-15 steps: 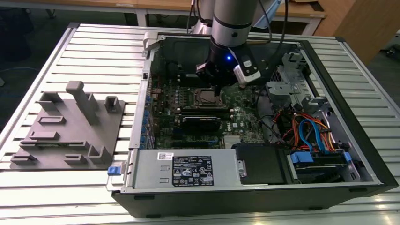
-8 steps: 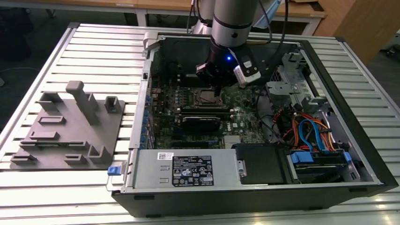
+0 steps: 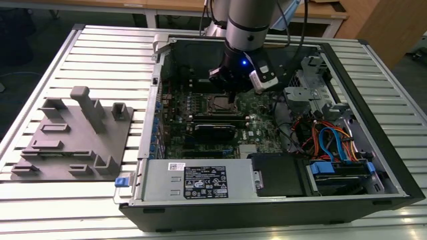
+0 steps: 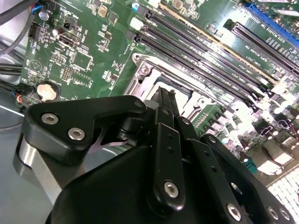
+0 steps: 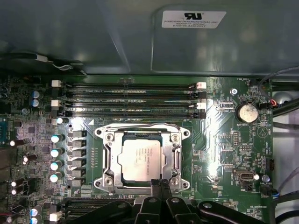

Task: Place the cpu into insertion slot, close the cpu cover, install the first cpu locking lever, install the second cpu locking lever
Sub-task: 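Install the second cpu locking lever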

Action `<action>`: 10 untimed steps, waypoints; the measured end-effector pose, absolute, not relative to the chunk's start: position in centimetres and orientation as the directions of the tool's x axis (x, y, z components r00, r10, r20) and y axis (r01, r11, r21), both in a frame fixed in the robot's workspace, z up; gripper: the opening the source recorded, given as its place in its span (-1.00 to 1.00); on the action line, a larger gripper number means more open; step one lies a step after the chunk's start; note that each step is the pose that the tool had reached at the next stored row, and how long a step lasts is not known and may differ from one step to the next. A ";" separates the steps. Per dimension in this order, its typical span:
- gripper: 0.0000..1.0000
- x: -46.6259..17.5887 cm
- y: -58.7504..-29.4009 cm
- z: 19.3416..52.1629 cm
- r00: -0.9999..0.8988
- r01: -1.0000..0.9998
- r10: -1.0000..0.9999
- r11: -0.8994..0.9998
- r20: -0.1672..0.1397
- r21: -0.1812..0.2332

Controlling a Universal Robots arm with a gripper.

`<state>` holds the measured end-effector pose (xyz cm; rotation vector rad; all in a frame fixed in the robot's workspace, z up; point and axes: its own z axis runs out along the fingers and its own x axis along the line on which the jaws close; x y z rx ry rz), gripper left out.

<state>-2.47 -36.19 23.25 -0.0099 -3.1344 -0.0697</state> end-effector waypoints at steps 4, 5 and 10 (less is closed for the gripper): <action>-0.80 -2.5 -36.6 23.2 -1.000 0.007 0.006 0.999 0.011 0.046; -0.80 -2.5 -36.8 23.2 -1.000 0.007 0.006 0.999 0.011 0.046; -0.80 -2.5 -37.6 23.2 -1.000 0.007 0.006 0.999 0.011 0.047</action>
